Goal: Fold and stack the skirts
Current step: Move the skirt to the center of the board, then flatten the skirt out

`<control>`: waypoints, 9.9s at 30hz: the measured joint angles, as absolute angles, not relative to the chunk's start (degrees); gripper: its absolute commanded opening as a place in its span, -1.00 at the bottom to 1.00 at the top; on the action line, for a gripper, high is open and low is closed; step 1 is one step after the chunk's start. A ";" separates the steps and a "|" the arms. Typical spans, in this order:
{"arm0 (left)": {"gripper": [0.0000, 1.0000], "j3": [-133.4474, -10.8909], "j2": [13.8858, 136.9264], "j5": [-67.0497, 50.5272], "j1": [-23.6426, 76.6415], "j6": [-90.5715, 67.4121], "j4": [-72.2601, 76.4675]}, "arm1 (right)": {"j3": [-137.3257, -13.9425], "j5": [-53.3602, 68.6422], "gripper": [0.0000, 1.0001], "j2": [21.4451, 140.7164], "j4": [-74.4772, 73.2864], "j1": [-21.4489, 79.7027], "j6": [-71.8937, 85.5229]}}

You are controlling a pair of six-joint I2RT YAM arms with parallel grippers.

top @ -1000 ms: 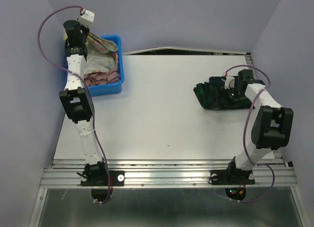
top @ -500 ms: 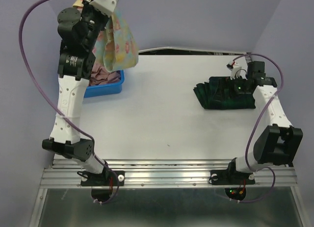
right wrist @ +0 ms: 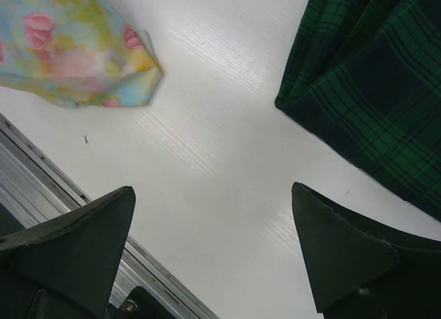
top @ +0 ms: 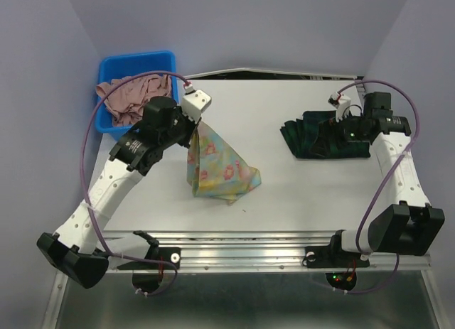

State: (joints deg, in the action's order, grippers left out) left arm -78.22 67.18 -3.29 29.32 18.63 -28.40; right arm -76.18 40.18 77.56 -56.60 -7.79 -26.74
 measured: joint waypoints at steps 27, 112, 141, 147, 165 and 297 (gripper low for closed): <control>-1.00 -72.86 57.43 -11.38 33.26 7.35 -38.44 | -75.00 48.34 0.98 85.45 -66.98 -7.79 -37.41; 0.22 -75.18 102.10 -24.56 34.22 13.02 -19.03 | -64.10 49.87 0.44 106.28 -51.64 2.72 -13.65; 0.07 -78.78 96.47 -27.33 21.87 27.40 -36.53 | -93.51 39.53 0.50 119.28 -53.43 4.84 -11.33; 0.13 -112.49 112.88 -27.83 16.53 21.91 -37.76 | -84.31 43.86 0.45 109.40 -55.77 1.93 -10.44; 0.16 -128.03 140.42 -28.67 19.44 17.63 -41.87 | -69.38 51.03 0.25 112.25 -59.11 2.04 -14.09; 0.16 -47.07 75.64 -28.36 32.58 83.07 -33.01 | -60.88 30.00 -0.99 82.15 -53.47 23.33 -19.31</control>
